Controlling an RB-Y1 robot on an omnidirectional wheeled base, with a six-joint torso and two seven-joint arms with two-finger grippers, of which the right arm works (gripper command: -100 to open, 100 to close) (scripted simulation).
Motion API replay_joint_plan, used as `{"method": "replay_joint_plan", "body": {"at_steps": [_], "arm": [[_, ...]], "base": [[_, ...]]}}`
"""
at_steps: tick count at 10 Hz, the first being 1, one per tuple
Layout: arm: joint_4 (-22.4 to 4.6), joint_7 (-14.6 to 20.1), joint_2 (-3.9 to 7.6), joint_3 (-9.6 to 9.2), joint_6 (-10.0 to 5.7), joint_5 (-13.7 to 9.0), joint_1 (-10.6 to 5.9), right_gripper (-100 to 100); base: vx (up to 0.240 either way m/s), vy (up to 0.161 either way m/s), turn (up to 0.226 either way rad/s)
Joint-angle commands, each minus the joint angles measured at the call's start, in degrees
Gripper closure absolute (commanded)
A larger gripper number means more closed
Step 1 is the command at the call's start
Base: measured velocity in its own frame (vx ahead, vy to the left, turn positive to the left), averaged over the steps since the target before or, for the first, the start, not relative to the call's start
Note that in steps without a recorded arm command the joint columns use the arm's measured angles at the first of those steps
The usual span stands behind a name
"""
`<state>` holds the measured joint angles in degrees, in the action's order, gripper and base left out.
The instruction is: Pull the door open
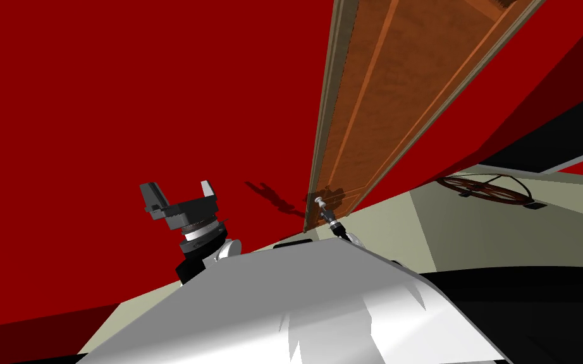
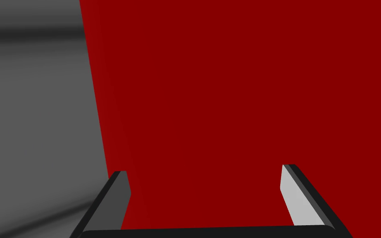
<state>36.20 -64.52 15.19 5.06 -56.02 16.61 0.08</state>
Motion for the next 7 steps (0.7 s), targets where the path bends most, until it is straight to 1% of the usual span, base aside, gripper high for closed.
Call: {"method": "replay_joint_plan", "body": {"at_steps": [1,3,6,7], "arm": [[0.26,0.39,0.46,-0.14,-0.21,0.07,0.06,-100],[0.58,0.83,0.98,-0.30,-0.45,0.15,0.12,-100],[1.22,1.71,2.01,-0.61,-0.93,0.30,0.24,-100],[1.39,1.94,2.28,-0.69,-1.06,0.34,0.26,-100]], "base": [[-0.108,0.007,-0.012],[-0.180,-0.010,-0.019],[-0.189,-0.038,-0.032],[-0.187,-0.081,-0.032]]}}
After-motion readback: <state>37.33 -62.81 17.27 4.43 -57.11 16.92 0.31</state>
